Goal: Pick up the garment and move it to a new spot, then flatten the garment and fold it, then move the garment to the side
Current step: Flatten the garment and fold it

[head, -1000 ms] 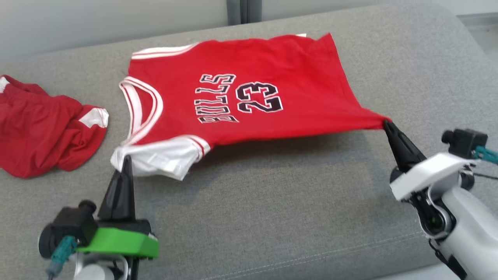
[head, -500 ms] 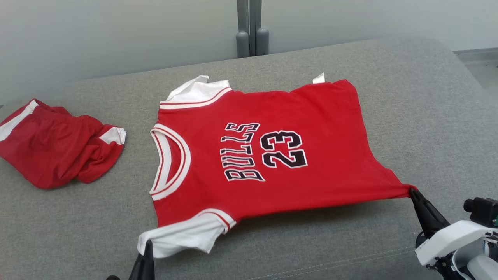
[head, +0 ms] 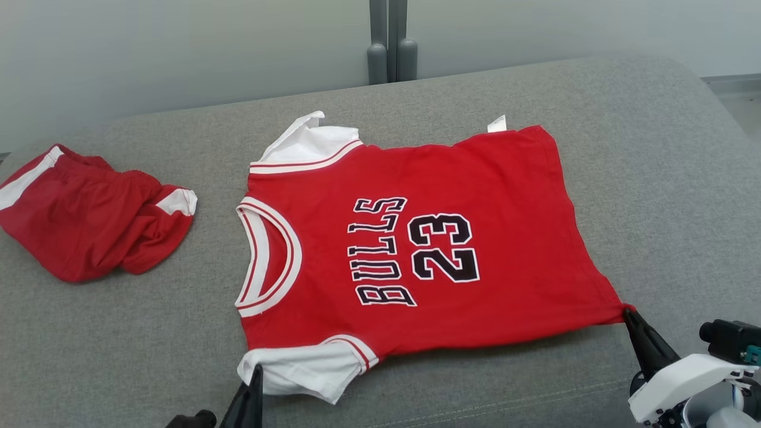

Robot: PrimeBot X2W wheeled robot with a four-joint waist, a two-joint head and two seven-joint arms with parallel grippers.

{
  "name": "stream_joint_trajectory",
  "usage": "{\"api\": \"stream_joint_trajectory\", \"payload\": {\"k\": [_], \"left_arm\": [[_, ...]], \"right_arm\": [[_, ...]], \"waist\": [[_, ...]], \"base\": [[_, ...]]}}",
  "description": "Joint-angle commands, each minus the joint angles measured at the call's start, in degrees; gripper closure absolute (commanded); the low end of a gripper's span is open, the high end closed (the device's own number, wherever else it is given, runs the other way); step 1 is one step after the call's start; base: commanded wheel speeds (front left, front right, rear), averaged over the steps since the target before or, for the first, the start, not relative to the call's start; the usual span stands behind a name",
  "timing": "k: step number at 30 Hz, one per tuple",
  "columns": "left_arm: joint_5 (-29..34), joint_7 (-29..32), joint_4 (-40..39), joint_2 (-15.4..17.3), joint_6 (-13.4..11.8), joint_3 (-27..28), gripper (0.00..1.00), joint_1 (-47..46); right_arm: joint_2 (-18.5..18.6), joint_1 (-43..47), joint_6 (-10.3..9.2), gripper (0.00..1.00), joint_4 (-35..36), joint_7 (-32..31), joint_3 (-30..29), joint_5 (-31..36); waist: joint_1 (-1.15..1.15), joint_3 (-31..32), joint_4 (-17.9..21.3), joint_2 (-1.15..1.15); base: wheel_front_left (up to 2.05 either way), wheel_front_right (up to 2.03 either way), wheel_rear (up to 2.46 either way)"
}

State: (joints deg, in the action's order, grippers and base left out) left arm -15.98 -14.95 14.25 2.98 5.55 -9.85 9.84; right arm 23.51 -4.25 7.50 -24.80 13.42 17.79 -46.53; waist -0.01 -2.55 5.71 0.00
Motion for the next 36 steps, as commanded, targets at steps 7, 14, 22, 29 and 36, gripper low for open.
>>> {"api": "stream_joint_trajectory", "payload": {"k": [7, 14, 22, 29, 36], "left_arm": [[3.98, -0.27, -2.42, 3.04, 1.41, 0.65, 1.00, -5.79], [4.75, -0.27, 2.27, 5.96, 1.88, -2.23, 1.00, -14.19], [3.84, -0.28, 11.31, 6.25, 1.90, -4.98, 1.00, -24.54], [2.43, -0.27, 18.88, 7.19, 1.89, -7.81, 1.00, -32.95], [1.32, -0.28, 24.40, 7.47, 1.89, -9.45, 1.00, -39.75]], "right_arm": [[-0.30, -4.73, -0.02, 1.00, -0.31, -2.23, -0.85, 1.65], [-1.34, -11.44, -0.02, 1.00, -4.38, -4.84, 0.21, 2.73], [-3.62, -19.36, -0.02, 1.00, -11.87, -3.57, 2.70, 3.53], [-5.63, -27.11, -0.02, 1.00, -19.69, -1.63, 5.62, 2.92], [-6.77, -33.19, -0.02, 1.00, -25.86, 0.26, 8.07, 2.14]], "waist": [[0.01, 0.16, 0.90, 0.00], [0.01, -0.79, 1.49, 0.00], [0.01, -3.77, 1.71, 0.00], [0.01, -7.75, 1.70, 0.00], [0.01, -11.16, 1.55, 0.00]], "base": [[0.00, 0.00, 0.00], [0.00, 0.00, 0.00], [0.00, 0.00, 0.00], [0.00, 0.00, 0.00], [0.00, 0.00, 0.00]]}}
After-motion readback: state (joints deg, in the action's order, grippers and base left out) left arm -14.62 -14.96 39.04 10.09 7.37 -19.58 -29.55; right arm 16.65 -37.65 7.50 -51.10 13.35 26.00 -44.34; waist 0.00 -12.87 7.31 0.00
